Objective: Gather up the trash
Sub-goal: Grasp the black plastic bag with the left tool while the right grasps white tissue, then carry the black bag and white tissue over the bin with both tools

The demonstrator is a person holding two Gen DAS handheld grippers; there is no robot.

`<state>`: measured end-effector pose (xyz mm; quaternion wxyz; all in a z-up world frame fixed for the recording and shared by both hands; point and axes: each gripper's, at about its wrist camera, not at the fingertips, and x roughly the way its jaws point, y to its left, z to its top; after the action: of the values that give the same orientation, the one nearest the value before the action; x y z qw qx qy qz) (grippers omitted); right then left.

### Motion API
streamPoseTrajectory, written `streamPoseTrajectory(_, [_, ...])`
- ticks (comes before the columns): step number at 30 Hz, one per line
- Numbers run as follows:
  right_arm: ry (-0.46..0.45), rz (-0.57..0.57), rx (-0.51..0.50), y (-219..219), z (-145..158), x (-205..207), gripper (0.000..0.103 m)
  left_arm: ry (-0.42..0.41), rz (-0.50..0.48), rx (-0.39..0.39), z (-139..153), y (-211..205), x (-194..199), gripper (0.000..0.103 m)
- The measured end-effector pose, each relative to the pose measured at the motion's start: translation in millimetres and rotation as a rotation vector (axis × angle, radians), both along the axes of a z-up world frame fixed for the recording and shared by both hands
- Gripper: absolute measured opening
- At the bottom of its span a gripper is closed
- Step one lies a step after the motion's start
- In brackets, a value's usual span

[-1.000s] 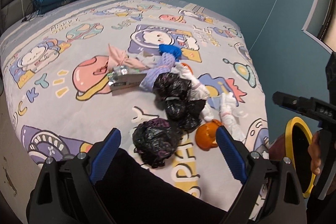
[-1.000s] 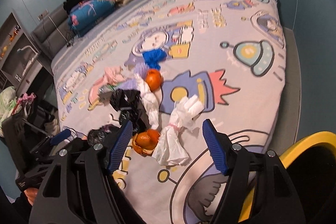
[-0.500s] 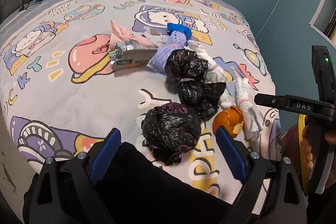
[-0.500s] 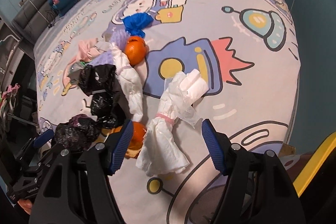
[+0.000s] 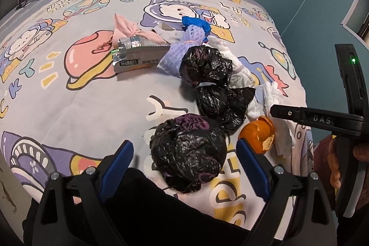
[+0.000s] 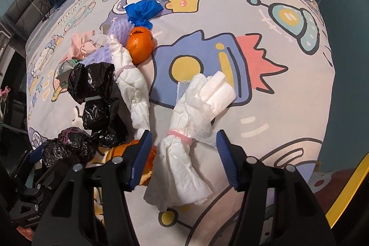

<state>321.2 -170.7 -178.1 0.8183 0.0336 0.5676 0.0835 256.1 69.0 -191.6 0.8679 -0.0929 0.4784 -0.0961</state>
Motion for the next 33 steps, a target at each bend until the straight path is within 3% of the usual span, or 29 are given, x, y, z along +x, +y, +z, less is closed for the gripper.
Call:
streamPoseTrajectory(8, [0.024, -0.006, -0.03, 6, -11, 1, 0.04, 0.028, -0.008, 0.026, -5, -7, 7, 0.053])
streamPoseTrajectory(17, [0.014, -0.001, -0.044, 9, -10, -2, 0.021, 0.022, -0.039, 0.051, -1, -15, 1, 0.037])
streamPoseTrajectory(33, [-0.092, -0.014, 0.07, -17, 46, -37, 0.02, -0.053, -0.021, 0.002, 43, 6, -30, 0.033])
